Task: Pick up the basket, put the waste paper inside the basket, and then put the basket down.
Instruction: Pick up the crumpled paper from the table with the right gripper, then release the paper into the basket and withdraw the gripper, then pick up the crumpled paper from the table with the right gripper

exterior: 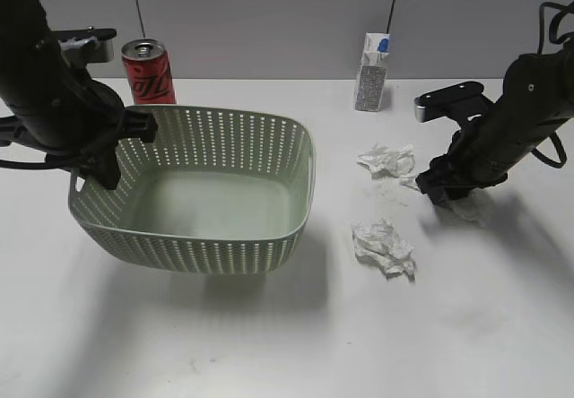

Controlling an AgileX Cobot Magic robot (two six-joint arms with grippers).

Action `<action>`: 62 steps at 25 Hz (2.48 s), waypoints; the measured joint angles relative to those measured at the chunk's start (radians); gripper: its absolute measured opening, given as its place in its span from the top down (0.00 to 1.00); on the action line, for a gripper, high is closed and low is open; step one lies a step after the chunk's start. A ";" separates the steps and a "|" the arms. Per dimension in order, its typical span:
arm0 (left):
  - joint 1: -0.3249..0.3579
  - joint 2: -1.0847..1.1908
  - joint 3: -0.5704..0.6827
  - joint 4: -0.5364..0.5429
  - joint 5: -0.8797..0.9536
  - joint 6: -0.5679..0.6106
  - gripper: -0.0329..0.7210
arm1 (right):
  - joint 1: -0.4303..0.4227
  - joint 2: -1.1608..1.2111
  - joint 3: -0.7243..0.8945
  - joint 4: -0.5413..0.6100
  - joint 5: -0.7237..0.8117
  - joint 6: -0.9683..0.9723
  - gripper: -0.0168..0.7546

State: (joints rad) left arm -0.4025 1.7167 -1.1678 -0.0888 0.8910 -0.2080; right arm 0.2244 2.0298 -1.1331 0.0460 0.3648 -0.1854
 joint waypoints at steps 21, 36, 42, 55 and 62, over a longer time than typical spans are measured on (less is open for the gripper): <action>0.000 0.000 0.000 0.000 -0.001 0.000 0.96 | 0.196 -0.355 -0.008 0.192 0.130 -0.249 0.97; 0.000 0.000 0.000 0.000 -0.002 0.000 0.96 | 0.582 -0.248 -0.051 0.307 -0.164 -0.310 0.65; 0.000 0.000 0.000 -0.001 -0.002 0.000 0.96 | 0.574 -0.235 -0.071 0.311 -0.163 -0.291 0.23; 0.000 0.000 0.000 -0.004 -0.003 0.000 0.96 | 0.216 -0.212 -0.119 0.257 -0.145 -0.068 0.22; 0.000 0.000 0.000 0.002 -0.006 0.000 0.96 | 0.137 0.001 -0.119 0.092 -0.261 -0.062 0.22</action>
State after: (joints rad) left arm -0.4025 1.7167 -1.1678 -0.0869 0.8847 -0.2080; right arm 0.3614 2.0306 -1.2521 0.1378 0.1035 -0.2474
